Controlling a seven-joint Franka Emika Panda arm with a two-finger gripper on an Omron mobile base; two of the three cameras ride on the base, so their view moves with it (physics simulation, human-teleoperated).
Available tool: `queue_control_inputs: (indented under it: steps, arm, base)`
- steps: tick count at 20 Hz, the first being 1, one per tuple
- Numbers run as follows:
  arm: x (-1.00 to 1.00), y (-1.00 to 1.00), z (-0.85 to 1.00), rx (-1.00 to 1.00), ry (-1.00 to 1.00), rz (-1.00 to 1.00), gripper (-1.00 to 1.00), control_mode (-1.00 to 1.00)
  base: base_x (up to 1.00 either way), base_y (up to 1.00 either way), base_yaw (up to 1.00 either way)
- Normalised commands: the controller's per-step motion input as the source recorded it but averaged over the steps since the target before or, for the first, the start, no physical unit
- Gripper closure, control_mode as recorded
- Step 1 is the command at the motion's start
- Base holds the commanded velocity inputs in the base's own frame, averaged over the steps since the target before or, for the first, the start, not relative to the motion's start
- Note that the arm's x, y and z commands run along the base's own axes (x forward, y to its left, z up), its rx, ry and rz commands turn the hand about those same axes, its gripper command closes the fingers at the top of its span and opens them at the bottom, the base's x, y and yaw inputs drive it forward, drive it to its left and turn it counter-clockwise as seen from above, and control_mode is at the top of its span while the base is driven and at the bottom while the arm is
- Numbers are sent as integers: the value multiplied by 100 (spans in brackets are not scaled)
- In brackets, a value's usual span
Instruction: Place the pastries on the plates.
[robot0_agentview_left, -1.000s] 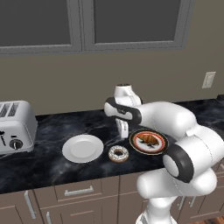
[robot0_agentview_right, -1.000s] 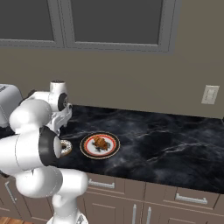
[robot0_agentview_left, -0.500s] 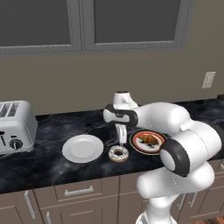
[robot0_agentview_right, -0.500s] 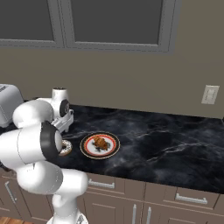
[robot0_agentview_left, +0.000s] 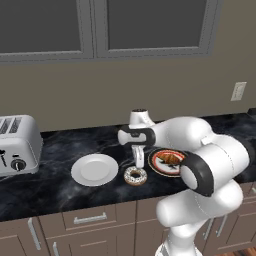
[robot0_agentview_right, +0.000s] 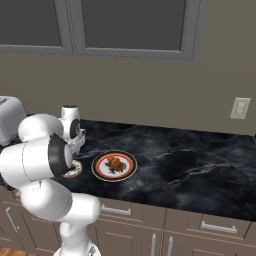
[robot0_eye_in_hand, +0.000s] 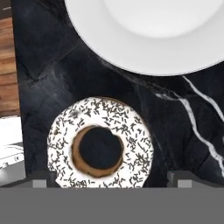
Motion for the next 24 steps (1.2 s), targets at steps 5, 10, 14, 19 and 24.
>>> queue_control_inputs:
  steps: [5, 10, 14, 19, 24]
  arm:
    - [31, 0, -13, -1, 0, 0, -100, -100]
    - [20, 0, -29, -1, 0, 0, -100, -100]
    - [3, 6, -34, 0, 0, 0, -100, -100]
    - [0, 8, -30, 0, 0, 0, -100, -100]
    - [2, 0, -34, 0, 0, 0, -100, -100]
  base:
    - [0, 0, 0]
    - [0, 0, 0]
    - [0, 0, 0]
    - [0, 0, 0]
    - [0, 0, 0]
